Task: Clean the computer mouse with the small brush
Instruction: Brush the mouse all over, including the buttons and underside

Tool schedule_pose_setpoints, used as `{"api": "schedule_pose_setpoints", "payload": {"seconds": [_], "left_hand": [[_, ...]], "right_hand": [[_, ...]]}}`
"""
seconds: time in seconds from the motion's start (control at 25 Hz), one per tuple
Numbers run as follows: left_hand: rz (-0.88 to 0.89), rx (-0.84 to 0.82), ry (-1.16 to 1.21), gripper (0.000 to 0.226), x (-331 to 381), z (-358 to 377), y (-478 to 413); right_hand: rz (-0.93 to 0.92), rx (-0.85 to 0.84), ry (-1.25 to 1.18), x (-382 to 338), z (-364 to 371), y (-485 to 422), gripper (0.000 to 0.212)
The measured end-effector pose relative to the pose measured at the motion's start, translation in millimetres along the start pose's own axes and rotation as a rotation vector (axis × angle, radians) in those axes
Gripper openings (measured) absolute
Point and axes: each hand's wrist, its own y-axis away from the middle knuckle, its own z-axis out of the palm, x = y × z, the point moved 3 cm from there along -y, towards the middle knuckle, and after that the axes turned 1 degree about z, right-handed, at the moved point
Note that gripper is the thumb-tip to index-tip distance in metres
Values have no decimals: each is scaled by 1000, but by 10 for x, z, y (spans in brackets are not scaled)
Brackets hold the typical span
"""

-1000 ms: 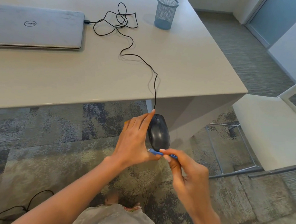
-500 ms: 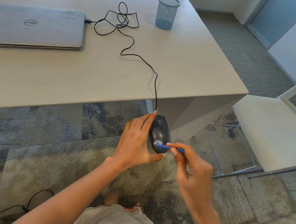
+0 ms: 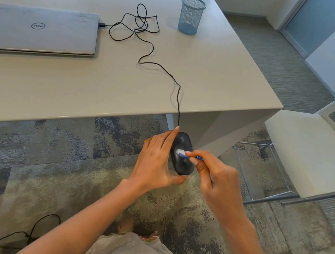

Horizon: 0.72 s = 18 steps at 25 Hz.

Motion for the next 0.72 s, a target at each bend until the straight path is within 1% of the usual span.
{"api": "schedule_pose_setpoints", "payload": {"seconds": [0.12, 0.2, 0.28, 0.36, 0.48, 0.64, 0.72], "left_hand": [[-14, 6, -2, 125, -17, -5, 21], [-24, -4, 27, 129, -18, -6, 22], [-33, -18, 65, 136, -11, -9, 16], [-32, -16, 96, 139, -3, -9, 13], [-20, -6, 92, 138, -4, -13, 17], [-10, -16, 66, 139, -26, -1, 52], [-3, -22, 94, 139, -13, 12, 46]], "right_hand": [[5, -36, -47, 35, -66, -11, 7], [8, 32, -60, 53, -106, -62, 8], [7, 128, -53, 49, -104, -110, 14], [-10, 164, -56, 35, -48, -123, 19], [-38, 122, -64, 23, 23, -70, 20], [-26, 31, -42, 40, -37, -4, 12], [-33, 43, -53, 22, -80, -38, 12]]}}
